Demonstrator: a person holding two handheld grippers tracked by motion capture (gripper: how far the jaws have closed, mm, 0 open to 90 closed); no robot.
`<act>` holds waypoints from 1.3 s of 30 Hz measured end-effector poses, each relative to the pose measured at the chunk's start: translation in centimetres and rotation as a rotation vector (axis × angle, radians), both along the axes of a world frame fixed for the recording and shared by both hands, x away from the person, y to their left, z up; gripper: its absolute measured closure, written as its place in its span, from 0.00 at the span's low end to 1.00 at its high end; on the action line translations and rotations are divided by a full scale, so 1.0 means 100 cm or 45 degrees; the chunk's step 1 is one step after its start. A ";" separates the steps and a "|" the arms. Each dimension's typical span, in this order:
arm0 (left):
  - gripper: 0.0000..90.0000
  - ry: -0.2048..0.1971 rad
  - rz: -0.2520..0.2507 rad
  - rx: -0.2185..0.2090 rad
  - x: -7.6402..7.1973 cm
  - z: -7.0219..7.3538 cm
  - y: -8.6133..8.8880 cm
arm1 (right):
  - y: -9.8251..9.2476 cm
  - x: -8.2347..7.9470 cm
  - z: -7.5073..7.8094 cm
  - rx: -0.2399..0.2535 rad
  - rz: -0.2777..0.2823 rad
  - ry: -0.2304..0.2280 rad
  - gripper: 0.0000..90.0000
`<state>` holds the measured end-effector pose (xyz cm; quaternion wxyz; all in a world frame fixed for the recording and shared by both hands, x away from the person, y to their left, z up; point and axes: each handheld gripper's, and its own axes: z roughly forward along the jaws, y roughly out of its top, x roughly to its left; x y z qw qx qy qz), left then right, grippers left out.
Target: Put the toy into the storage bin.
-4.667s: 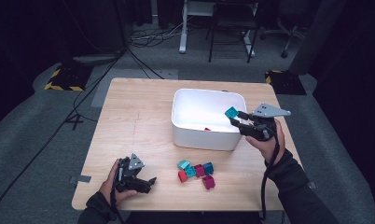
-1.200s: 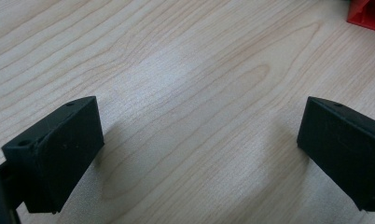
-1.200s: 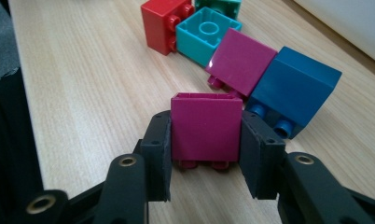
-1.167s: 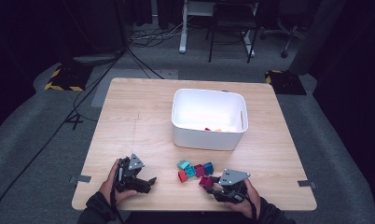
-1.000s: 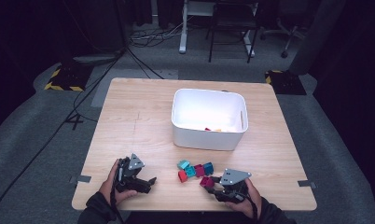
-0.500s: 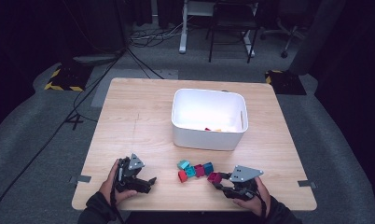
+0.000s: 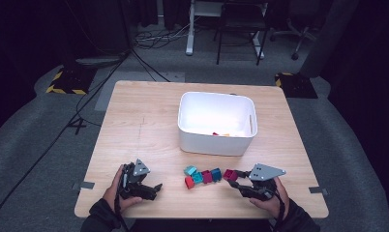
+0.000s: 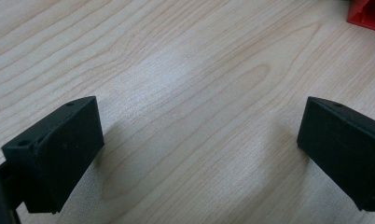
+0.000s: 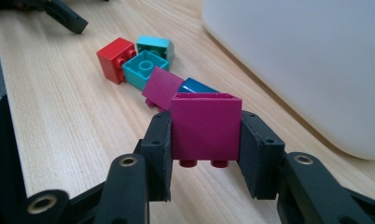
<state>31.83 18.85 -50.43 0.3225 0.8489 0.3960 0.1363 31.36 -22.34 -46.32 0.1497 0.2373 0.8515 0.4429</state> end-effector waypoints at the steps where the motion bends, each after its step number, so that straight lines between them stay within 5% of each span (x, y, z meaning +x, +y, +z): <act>1: 0.01 0.001 0.001 -0.001 0.000 0.000 0.000 | -0.001 0.001 0.001 0.003 0.002 -0.012 0.66; 39: 0.01 0.000 0.000 0.000 0.000 0.000 0.000 | -0.029 0.019 0.047 0.080 -0.130 -0.087 0.66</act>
